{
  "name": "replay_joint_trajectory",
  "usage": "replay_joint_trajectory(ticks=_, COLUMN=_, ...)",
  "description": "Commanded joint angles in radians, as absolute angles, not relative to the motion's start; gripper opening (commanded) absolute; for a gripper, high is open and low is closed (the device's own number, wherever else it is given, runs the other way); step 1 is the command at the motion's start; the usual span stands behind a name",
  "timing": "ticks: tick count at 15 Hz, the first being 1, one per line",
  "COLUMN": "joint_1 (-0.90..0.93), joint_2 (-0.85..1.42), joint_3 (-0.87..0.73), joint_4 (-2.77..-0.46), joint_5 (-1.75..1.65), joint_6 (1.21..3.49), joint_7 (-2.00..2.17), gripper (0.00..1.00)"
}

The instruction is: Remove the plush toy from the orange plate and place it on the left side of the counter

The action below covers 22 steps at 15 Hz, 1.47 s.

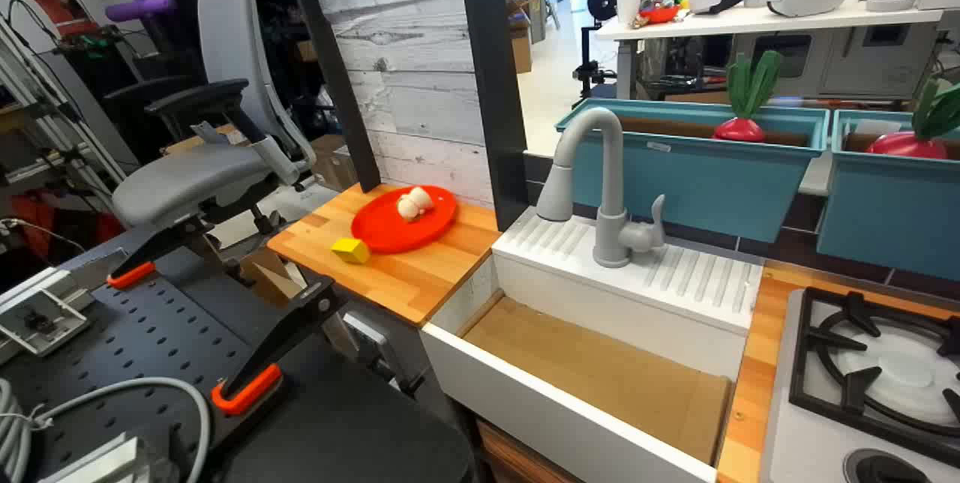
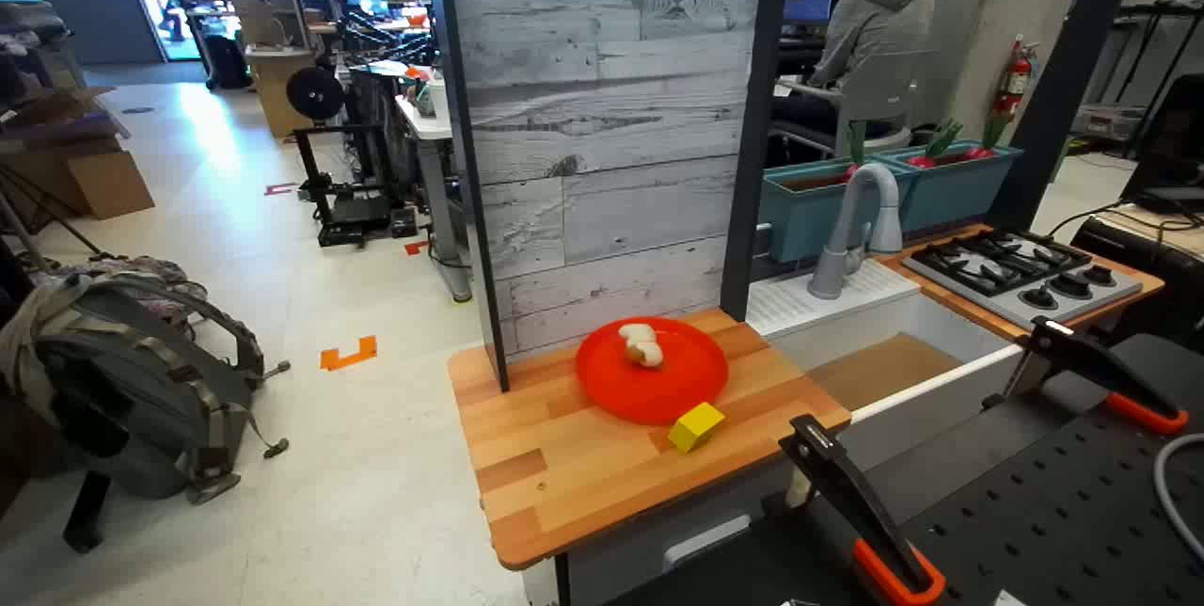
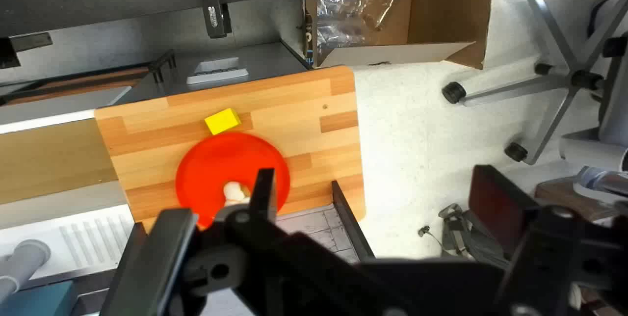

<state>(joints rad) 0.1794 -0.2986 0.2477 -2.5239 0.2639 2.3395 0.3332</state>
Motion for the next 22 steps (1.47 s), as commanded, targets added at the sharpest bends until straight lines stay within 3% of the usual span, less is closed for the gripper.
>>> replay_joint_trajectory(ticks=1, joint_1=0.186, joint_2=-0.299, joint_3=0.241, joint_4=-2.523, joint_5=0.261, joint_6=2.338, joint_7=0.335, gripper=1.00)
replay_joint_trajectory(ticks=11, joint_1=0.106, joint_2=0.116, joint_3=0.190, joint_4=-2.446, joint_5=0.116, joint_6=2.661, joint_7=0.439, gripper=1.00)
replay_joint_trajectory(ticks=16, joint_1=0.129, joint_2=0.413, joint_3=0.072, joint_4=-2.281, joint_5=0.099, joint_6=2.783, joint_7=0.484, gripper=1.00)
replay_joint_trajectory(ticks=22, joint_1=0.146, joint_2=0.703, joint_3=0.002, joint_4=-2.029, joint_5=0.145, joint_6=2.777, joint_7=0.480, gripper=1.00)
